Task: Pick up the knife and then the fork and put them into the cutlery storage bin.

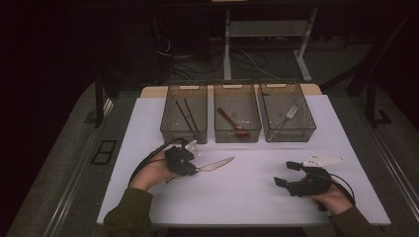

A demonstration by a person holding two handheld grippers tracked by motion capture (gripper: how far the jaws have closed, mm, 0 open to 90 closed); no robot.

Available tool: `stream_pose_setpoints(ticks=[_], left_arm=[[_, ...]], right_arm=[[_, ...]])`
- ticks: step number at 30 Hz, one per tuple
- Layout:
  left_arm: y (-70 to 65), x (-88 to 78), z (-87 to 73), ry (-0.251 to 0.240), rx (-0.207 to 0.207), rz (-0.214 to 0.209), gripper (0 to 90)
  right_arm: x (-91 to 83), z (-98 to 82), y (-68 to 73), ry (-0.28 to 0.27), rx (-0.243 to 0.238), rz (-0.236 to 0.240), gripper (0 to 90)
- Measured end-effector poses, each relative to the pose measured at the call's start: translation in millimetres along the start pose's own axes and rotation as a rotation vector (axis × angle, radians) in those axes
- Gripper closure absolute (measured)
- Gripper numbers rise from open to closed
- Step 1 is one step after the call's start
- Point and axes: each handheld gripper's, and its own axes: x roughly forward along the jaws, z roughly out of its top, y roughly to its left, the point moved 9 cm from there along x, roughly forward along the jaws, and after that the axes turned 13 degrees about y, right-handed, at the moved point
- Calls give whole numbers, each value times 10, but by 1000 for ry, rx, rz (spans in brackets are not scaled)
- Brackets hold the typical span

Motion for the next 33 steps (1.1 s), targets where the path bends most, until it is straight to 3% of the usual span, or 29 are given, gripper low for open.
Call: stream_pose_setpoints(ticks=[2, 4, 10, 17, 28, 33], left_arm=[[-26, -2, -4, -15, -27, -4, 796], [-2, -24, -5, -28, -17, 13, 796], [14, -186, 62, -151, -50, 11, 796], [-29, -329, 175, -273, -94, 4, 795], [-177, -479, 551, -433, -133, 6, 796], [-273, -507, 788, -476, -136, 40, 796]], right_arm=[[-5, 3, -4, -3, 0, -1, 201], [-10, 8, -6, -4, 4, 0, 200], [-45, 50, 23, 13, 20, 18, 200], [-65, 272, 163, -13, 36, 53, 217], [2, 679, 360, -70, 52, 84, 404], [9, 885, 406, -107, 66, 106, 464]])
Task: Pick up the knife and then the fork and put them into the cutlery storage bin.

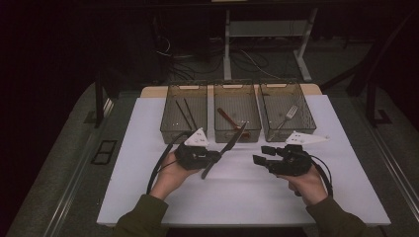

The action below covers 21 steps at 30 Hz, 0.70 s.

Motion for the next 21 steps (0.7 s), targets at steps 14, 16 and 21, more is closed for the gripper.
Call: stream_pose_setpoints(ticks=[14, 16, 21], left_arm=[[-187, 178, 272, -62, -1, 62, 795], [-187, 178, 286, -67, -5, 76, 796], [-181, 189, 309, -80, -17, 87, 795]], right_arm=[[127, 296, 40, -44, 28, 34, 615], [178, 306, 37, -39, 42, 39, 653], [249, 359, 73, -47, 38, 52, 810]])
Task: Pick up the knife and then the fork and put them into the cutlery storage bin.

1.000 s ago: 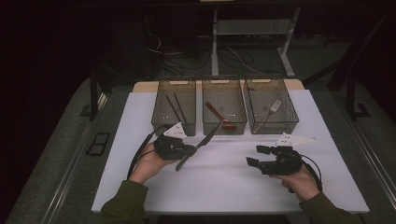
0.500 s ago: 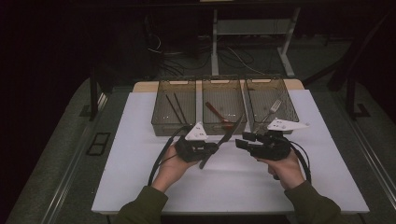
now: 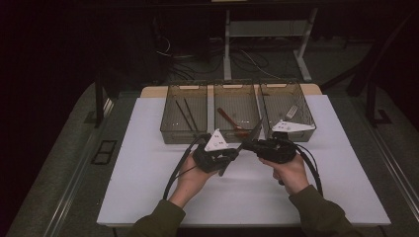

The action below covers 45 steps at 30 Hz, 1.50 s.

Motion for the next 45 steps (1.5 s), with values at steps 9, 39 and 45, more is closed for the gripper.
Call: stream_pose_setpoints(ticks=[9, 39, 45], left_arm=[[-26, 49, 11, -16, -4, -27, 791], [242, -496, -772, -141, -113, -101, 278], [236, -520, -945, -130, -126, -89, 149]], right_arm=[[2, 23, 63, -4, -30, -7, 886], [-979, 157, -866, -55, 48, -284, 886], [-1219, 253, -1039, -50, 56, -341, 886]])
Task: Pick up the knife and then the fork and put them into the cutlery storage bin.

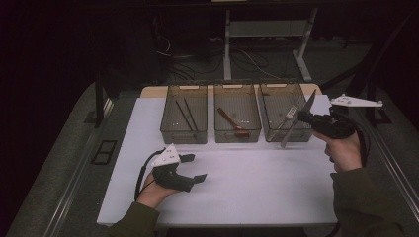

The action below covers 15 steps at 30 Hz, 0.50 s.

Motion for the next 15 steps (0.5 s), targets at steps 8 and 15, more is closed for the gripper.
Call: stream_pose_setpoints(ticks=[8, 15], left_arm=[[-11, -64, -135, 17, -30, 5, 0], [-50, -36, -174, 39, -18, -4, 0]], right_arm=[[-184, 274, -258, -1, -13, -94, 886], [-180, 520, -475, 35, -25, -170, 887]])
